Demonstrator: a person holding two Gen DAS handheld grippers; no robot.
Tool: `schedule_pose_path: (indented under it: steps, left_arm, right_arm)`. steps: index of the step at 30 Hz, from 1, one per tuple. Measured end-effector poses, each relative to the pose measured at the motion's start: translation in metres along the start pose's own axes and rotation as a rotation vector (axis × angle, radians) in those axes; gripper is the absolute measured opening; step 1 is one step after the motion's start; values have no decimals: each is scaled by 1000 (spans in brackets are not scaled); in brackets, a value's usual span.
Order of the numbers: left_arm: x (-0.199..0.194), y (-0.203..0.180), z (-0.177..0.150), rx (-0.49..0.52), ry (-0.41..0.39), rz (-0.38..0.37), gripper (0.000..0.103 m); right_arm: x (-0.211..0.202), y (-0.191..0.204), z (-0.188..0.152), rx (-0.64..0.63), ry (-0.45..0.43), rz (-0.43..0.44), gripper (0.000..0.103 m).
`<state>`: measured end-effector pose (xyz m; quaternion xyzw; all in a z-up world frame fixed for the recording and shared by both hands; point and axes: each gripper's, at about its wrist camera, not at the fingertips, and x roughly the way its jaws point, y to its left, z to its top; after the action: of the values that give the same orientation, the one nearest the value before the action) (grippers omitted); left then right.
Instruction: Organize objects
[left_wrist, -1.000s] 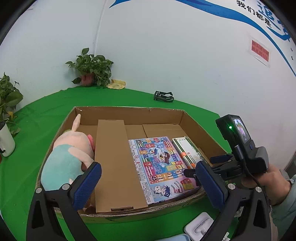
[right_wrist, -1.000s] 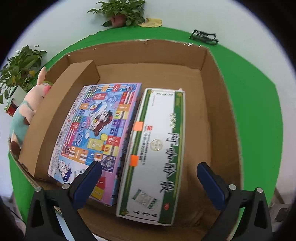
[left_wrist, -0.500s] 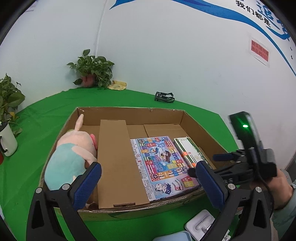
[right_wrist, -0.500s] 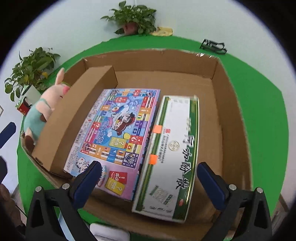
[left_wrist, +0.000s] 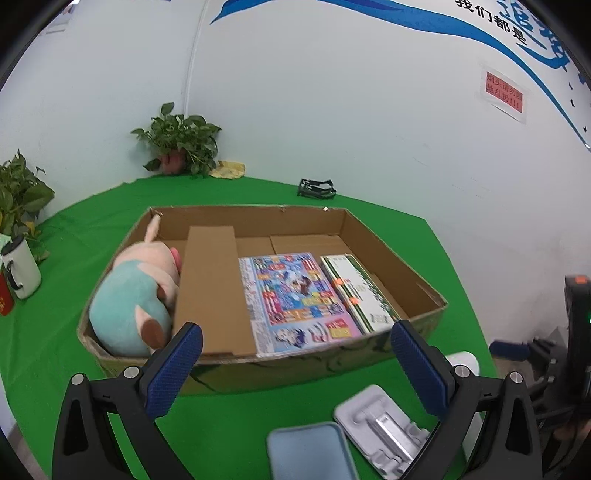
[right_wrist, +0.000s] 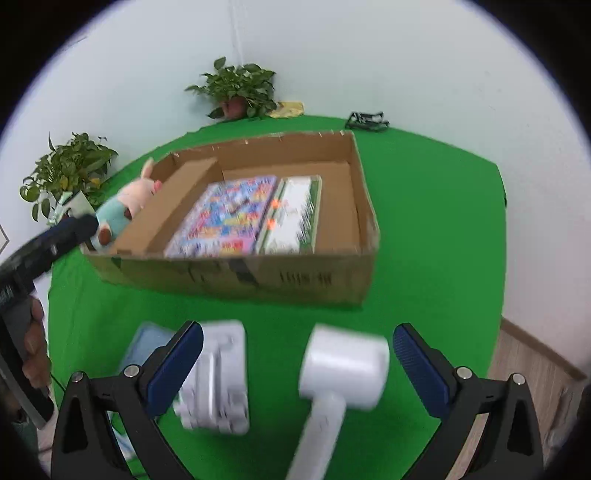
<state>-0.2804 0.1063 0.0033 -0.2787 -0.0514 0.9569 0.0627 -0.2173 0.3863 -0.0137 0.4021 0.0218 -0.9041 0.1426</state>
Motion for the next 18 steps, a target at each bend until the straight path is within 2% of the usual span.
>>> schedule_pose_path:
  steps: [3, 7, 11, 13, 18]
  left_arm:
    - [9, -11, -10, -14, 72, -54, 103]
    - [29, -29, -23, -61, 224, -222, 103]
    - [42, -51, -31, -79, 298, -294, 103]
    - [49, -63, -36, -79, 334, -322, 103]
    - [62, -82, -46, -118, 413, -407, 102]
  right_arm:
    - [-1, -8, -24, 33, 31, -16, 102]
    - [-5, -13, -49, 71, 49, -24, 102]
    - [-12, -2, -63, 35, 39, -38, 102]
    - [-12, 5, -67, 9, 40, -44, 98]
    - [-8, 7, -71, 5, 58, -48, 79]
